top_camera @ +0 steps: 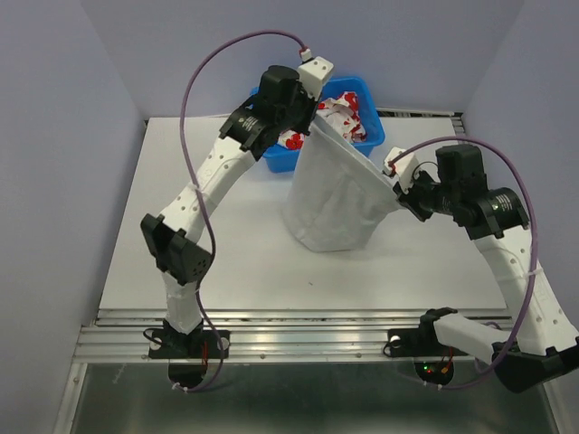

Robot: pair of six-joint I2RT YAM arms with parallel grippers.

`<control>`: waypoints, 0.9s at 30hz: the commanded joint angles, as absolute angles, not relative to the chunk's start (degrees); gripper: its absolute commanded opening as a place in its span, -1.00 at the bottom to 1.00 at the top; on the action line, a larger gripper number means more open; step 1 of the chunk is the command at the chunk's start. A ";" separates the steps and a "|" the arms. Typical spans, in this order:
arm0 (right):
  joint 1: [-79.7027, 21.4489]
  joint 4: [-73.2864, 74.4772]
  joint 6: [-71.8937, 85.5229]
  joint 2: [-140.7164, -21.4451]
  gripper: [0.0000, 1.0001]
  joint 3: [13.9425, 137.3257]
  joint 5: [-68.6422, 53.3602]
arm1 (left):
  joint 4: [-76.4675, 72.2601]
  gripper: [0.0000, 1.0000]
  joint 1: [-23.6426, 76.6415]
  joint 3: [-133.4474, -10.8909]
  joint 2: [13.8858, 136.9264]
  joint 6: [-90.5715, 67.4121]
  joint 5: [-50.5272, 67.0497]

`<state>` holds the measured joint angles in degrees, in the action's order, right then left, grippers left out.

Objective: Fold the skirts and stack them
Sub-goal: Flatten the skirt out

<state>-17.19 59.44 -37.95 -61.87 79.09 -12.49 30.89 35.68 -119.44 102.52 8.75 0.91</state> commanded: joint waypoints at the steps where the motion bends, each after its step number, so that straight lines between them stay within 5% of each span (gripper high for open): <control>1: -15.91 64.86 -38.94 -59.85 -0.99 85.06 -2.84 | 24.44 -1.00 37.43 -132.68 112.98 7.03 8.43; 4: -15.91 69.94 -38.50 -59.94 -0.99 90.93 -0.27 | 19.44 -1.00 39.45 -142.89 118.98 4.58 13.87; 11: -15.91 79.63 -36.04 -65.83 -0.99 108.19 -1.65 | -3.41 -1.00 39.90 -134.67 116.81 -4.13 23.72; 15: -15.91 79.37 -35.60 -66.00 -0.99 98.05 -10.52 | -3.69 -0.95 38.33 -124.48 112.86 -1.77 27.14; 19: -15.91 73.58 -31.48 -67.85 -0.99 84.67 -25.11 | -4.57 -0.57 34.12 -107.44 105.67 5.69 35.13; 25: -25.13 53.46 -19.26 -73.73 -0.99 69.46 -41.64 | 2.62 -0.32 25.41 -87.99 99.76 23.86 42.45; 27: -28.37 48.36 -15.57 -76.10 -0.82 68.56 -43.32 | 6.65 -0.25 22.16 -85.17 99.06 26.62 41.84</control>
